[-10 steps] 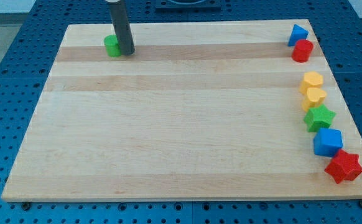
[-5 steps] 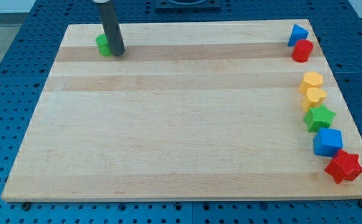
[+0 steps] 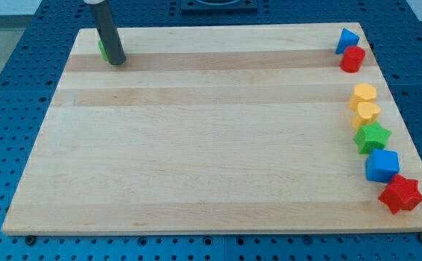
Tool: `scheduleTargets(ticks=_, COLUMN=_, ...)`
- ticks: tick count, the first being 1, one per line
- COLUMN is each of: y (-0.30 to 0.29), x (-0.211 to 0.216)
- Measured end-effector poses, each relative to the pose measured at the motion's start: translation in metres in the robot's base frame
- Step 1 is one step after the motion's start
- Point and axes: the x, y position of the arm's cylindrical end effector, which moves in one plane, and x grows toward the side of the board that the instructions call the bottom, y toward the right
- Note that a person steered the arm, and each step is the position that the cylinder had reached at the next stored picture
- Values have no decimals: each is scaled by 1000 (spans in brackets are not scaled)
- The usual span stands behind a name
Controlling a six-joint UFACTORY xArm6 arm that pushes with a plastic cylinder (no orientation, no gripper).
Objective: Place the green circle horizontally to blue triangle
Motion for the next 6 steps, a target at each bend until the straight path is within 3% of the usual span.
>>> scheduleTargets(ticks=6, y=4, x=-32)
